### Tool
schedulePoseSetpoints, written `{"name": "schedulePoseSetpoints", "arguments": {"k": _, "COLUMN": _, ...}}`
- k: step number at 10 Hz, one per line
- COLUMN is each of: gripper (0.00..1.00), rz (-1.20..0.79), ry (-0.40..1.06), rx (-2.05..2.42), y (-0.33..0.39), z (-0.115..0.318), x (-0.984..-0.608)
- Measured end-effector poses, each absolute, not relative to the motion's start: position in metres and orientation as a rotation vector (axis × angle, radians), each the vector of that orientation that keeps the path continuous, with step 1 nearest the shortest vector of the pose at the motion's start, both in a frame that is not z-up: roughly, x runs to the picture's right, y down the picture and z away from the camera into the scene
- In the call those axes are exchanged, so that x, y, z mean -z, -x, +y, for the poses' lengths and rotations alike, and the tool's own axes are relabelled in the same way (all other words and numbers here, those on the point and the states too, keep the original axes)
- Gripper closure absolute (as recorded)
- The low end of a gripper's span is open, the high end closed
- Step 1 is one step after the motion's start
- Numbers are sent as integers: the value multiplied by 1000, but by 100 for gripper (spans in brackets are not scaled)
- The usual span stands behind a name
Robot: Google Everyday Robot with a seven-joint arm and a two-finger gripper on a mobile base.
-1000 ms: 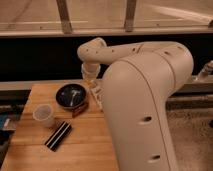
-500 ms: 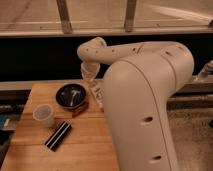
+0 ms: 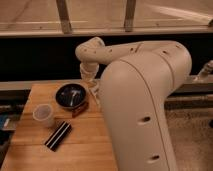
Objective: Stand the bottle upright
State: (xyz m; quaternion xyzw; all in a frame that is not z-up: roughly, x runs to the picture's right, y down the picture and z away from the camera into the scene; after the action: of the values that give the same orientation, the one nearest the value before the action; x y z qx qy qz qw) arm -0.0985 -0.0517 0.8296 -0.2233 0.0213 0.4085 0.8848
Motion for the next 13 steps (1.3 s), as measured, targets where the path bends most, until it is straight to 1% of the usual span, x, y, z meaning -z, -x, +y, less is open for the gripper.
{"name": "schedulePoseSetpoints", "arguments": {"k": 6, "gripper": 100, "rz": 32, "ry": 427, "rx": -858, "y": 98, "z": -62, "x": -830}}
{"name": "schedulePoseSetpoints", "arguments": {"k": 13, "gripper": 100, "rz": -12, "ry": 381, "rx": -941, "y": 77, "z": -70, "x": -850}}
